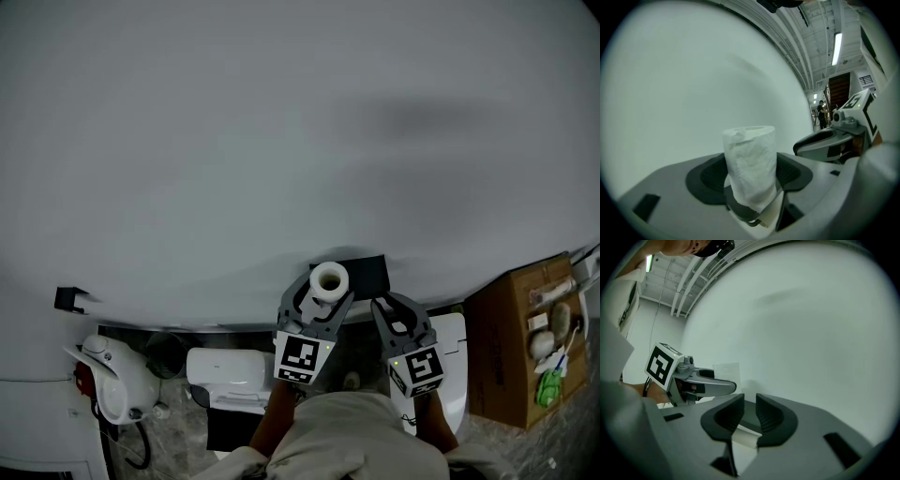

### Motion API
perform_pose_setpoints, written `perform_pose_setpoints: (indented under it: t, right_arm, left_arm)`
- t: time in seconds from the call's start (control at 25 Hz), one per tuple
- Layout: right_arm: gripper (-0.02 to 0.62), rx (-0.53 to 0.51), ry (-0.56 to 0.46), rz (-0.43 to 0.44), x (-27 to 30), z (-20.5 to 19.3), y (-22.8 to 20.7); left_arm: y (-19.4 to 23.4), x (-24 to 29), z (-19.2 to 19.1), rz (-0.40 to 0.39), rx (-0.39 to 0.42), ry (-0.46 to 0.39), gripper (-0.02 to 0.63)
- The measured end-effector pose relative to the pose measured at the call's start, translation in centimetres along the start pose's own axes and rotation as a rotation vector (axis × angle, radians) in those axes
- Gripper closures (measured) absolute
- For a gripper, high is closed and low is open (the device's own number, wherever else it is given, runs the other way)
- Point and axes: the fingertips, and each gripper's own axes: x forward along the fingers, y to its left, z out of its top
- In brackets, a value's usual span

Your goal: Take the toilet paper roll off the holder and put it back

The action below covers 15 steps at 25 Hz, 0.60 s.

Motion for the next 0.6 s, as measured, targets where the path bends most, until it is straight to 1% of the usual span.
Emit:
perform_pose_setpoints:
  t: [0.36, 0.6]
  right_arm:
    - [0.522, -0.017, -0.031, -0.024, -2.1, 0.9, 2.5]
    - [0.522, -0.015, -0.035, -0.036, -3.9, 0.5, 4.6]
  left_arm:
    - [-0.4, -4.1, 1.2, 0.0, 0.01, -0.038, 0.293]
    - [-1.2, -7.0, 1.2, -0.008, 0.016, -0.048, 0.293]
